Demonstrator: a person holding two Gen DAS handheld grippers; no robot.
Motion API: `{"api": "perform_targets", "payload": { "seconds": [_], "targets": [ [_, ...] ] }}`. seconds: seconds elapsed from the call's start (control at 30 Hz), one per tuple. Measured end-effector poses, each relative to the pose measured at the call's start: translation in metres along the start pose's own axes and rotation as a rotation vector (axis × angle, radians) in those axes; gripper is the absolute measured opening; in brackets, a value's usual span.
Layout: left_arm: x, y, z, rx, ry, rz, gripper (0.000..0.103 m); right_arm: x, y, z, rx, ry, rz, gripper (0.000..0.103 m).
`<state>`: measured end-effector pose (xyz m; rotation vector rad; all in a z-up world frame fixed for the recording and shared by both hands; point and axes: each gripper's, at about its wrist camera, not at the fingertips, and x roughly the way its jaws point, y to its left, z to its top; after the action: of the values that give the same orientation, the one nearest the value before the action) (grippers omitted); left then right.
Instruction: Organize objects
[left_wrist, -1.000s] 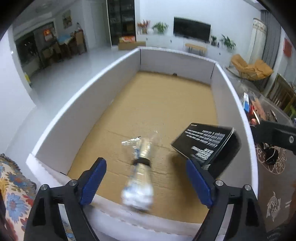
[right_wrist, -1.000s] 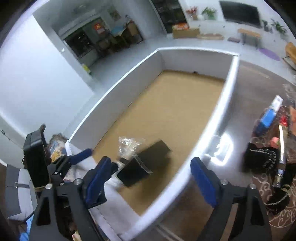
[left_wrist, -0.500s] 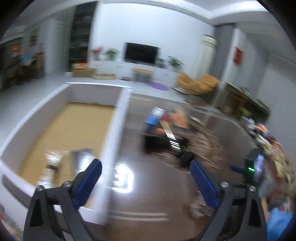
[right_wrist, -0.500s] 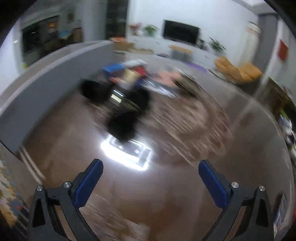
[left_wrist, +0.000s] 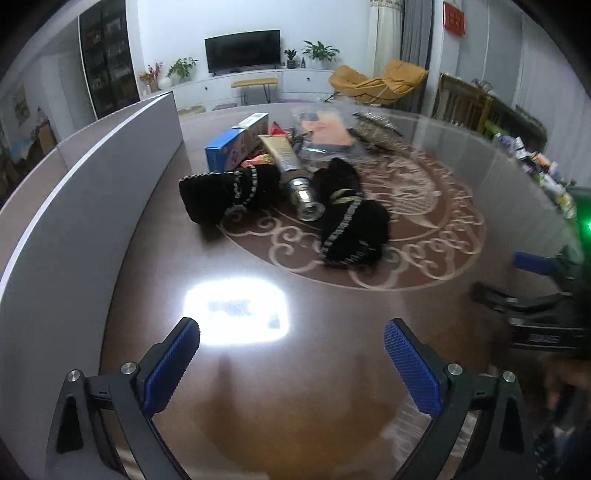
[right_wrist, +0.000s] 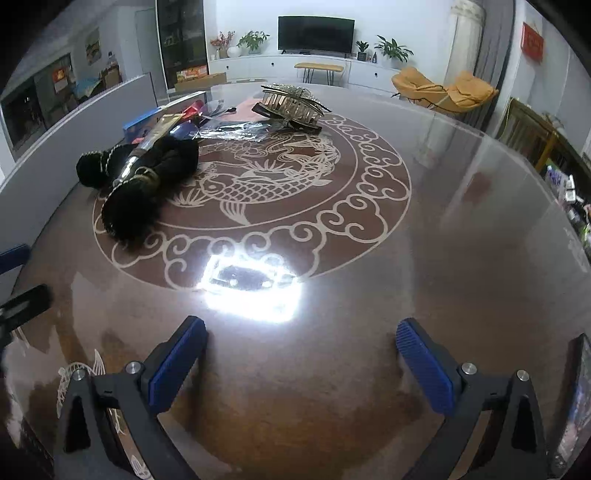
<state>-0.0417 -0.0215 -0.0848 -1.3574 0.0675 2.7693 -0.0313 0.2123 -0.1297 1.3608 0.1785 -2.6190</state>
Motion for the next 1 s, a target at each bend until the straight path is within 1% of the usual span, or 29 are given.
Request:
{"api": "perform_targets", "payload": {
  "seconds": [0.1, 0.27, 0.37, 0.57, 1.0],
  "targets": [
    [0.015, 0.009, 0.005, -0.021, 0.012, -0.016, 0.101, 0.000, -0.001, 0.000, 0.009, 0.002, 0.003, 0.103],
    [0.032, 0.016, 0.004, -0.057, 0.040, -0.049, 0.101, 0.003, 0.001, 0.001, 0.011, 0.001, 0.002, 0.103],
    [0.034, 0.018, 0.003, -0.062, 0.028, -0.035, 0.101, 0.003, 0.001, 0.001, 0.011, 0.001, 0.002, 0.103],
    [0.037, 0.010, 0.003, -0.023, 0.028, 0.003, 0.102, 0.003, 0.001, 0.001, 0.011, 0.001, 0.001, 0.103],
    [0.040, 0.011, 0.004, -0.026, 0.031, -0.001, 0.103, 0.003, 0.002, 0.002, 0.015, 0.001, -0.002, 0.103]
  ]
}}
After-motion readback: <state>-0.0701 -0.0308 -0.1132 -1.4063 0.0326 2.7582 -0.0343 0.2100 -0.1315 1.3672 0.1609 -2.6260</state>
